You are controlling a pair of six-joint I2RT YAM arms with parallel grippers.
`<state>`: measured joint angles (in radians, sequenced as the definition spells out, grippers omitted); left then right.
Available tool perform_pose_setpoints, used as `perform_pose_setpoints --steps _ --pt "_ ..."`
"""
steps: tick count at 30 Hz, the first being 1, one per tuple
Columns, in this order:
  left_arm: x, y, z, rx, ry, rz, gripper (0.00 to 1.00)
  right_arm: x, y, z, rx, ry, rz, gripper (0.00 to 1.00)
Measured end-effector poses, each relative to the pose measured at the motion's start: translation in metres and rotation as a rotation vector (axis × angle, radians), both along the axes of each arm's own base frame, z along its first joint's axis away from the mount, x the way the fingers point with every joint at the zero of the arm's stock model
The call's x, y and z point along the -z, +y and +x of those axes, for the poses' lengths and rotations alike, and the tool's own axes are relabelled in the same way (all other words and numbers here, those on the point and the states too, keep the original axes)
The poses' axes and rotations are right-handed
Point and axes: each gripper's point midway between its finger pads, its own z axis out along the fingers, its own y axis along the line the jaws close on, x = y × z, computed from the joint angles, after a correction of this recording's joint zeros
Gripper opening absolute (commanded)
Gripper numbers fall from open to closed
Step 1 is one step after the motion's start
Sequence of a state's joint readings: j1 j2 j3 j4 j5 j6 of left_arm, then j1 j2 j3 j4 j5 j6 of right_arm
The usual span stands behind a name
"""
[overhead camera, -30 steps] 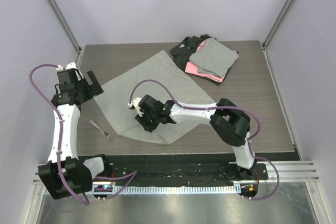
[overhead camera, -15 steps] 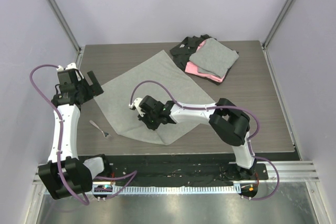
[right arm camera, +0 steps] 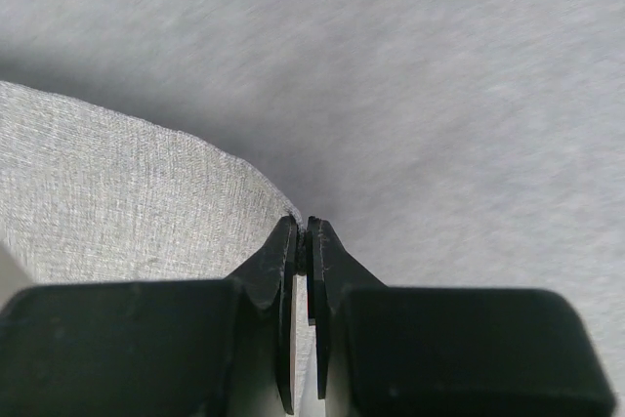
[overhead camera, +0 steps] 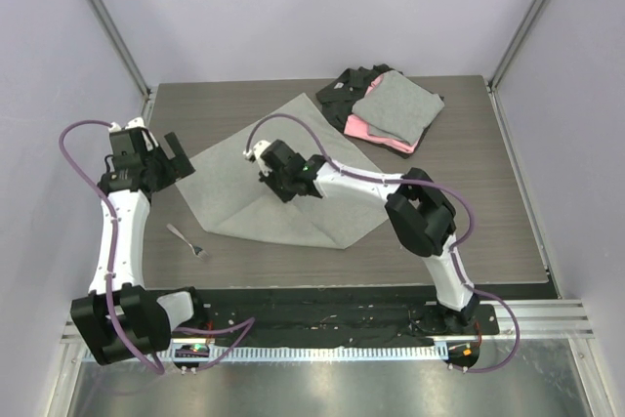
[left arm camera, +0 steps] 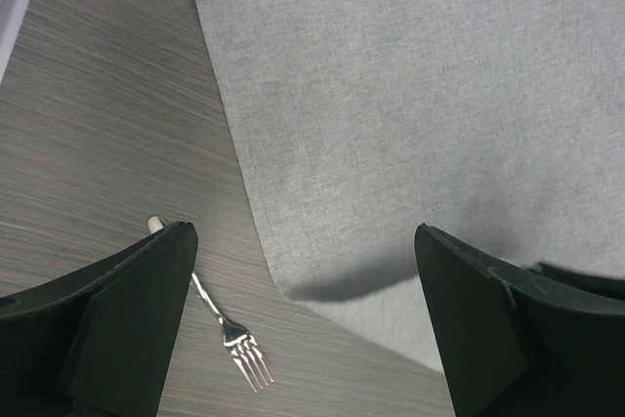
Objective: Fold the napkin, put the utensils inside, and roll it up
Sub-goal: Fold the napkin
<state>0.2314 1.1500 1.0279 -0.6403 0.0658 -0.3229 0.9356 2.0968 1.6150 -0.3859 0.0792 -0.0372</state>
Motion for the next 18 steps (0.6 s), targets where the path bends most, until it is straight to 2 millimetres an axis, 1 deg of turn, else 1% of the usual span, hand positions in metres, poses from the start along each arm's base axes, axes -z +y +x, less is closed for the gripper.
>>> perform_pose_setpoints --steps 2,3,4,8,13,14,18 --pt "0.004 -0.001 0.001 0.0 0.011 -0.013 1.0 -0.002 -0.005 0.024 0.041 -0.025 -0.004 0.01" --pt "0.006 -0.002 0.001 0.001 0.017 -0.018 1.0 -0.003 -0.009 0.04 0.069 -0.039 -0.011 0.01" --pt "0.007 -0.003 0.001 0.003 0.021 -0.022 1.0 -0.003 -0.011 0.051 0.086 -0.05 -0.011 0.01" --pt "0.012 -0.004 0.002 0.01 0.036 -0.034 1.0 0.0 -0.027 0.101 0.178 -0.091 -0.027 0.01" --pt "0.019 -0.006 0.004 0.016 0.054 -0.045 1.0 0.006 -0.044 0.149 0.27 -0.128 -0.04 0.01" --pt "0.019 -0.006 0.004 0.016 0.057 -0.046 1.0 0.006 -0.046 0.162 0.293 -0.143 -0.037 0.01" --pt "0.021 -0.006 0.005 0.018 0.059 -0.049 1.0 0.007 -0.051 0.192 0.345 -0.183 -0.026 0.01"
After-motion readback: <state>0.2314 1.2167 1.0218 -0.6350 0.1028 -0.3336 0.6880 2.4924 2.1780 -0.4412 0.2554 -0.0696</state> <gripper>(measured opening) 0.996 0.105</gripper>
